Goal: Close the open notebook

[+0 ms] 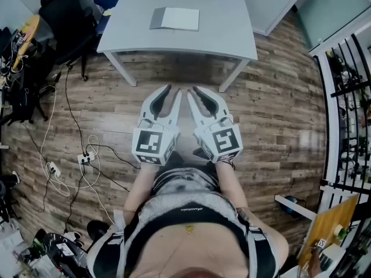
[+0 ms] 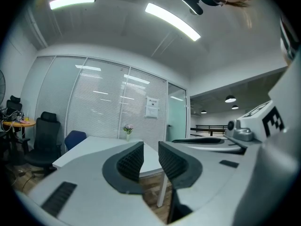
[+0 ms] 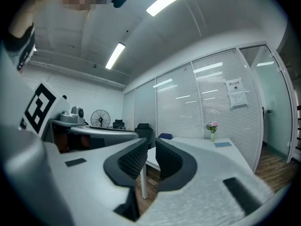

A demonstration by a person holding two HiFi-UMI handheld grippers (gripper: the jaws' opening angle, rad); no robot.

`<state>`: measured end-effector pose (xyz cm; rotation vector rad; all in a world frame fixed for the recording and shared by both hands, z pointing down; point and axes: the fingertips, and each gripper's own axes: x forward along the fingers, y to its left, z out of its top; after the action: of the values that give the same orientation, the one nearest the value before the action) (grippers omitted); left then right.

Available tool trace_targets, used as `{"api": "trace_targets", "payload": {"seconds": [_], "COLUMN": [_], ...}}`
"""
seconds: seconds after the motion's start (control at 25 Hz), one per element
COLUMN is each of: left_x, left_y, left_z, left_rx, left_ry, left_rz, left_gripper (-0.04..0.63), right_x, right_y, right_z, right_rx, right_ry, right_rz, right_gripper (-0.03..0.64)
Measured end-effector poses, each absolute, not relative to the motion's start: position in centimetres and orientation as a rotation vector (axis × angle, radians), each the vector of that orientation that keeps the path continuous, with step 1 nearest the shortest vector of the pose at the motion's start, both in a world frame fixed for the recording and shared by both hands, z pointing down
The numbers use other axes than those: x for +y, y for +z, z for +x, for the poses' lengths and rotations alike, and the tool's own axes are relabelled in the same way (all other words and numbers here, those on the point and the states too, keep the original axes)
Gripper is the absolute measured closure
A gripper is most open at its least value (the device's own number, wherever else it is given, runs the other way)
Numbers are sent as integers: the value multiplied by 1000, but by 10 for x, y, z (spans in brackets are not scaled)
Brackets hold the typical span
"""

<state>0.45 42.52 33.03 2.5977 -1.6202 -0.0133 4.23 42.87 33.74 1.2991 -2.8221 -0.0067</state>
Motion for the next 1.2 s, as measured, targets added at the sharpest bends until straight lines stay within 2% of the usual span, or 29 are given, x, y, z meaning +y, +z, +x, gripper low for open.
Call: {"api": "trace_targets", "payload": {"seconds": [0.72,1.2], "left_x": [399,372], "left_y": [337,340], "left_z": [-57,-67], "left_rx": [-1588,-1621], "left_ry": [-7,-39], "left_rz": [2603,2575], "left_gripper": [525,525], "right_x": [404,377], "right_y": [345,345], "right_z": [-18,-31], "right_rx": [-2802,-2825], "right_ry": [23,6], "right_rz": [1336,1268], "right_gripper": [561,560]}}
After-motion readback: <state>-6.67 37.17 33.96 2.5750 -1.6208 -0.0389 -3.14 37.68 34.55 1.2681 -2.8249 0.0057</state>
